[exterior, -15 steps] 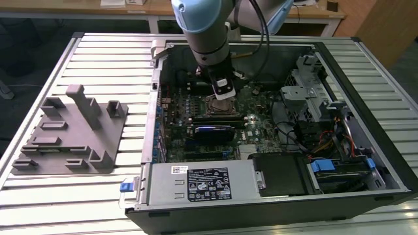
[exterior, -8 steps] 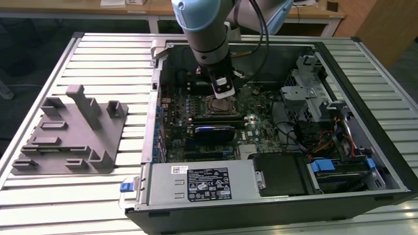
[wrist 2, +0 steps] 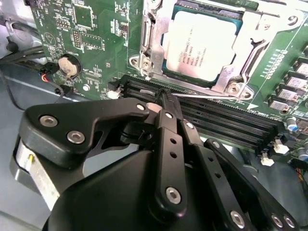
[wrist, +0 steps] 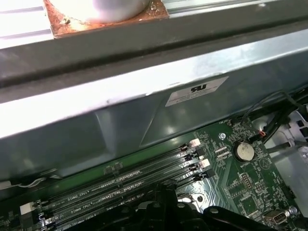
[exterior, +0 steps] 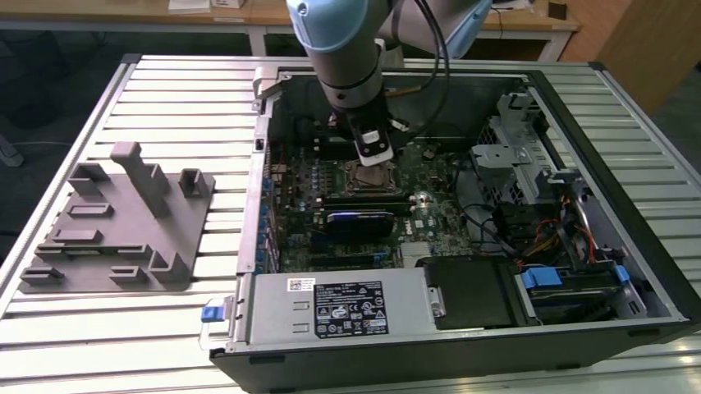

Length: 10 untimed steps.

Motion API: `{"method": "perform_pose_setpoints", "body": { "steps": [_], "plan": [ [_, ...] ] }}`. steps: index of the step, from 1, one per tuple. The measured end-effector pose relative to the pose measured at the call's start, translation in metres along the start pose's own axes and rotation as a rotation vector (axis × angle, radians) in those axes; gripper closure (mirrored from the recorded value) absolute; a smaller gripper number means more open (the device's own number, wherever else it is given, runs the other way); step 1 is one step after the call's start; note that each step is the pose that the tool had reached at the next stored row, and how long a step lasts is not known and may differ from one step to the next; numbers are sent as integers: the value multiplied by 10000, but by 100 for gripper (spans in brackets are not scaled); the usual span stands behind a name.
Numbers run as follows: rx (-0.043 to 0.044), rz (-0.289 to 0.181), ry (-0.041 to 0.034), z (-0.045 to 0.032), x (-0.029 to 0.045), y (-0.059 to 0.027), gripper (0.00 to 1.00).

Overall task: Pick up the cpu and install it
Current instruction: 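Install the first cpu locking lever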

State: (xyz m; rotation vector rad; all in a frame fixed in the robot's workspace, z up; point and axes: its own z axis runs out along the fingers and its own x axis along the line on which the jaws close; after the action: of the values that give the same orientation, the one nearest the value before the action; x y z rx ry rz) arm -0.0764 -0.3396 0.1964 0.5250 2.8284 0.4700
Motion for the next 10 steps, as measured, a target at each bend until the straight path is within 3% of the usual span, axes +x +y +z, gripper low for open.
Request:
{"method": "perform_pose_setpoints", "body": {
  "steps": [10],
  "plan": [
    [156, -66, -80, 18, 46, 18, 89]
  ]
}}
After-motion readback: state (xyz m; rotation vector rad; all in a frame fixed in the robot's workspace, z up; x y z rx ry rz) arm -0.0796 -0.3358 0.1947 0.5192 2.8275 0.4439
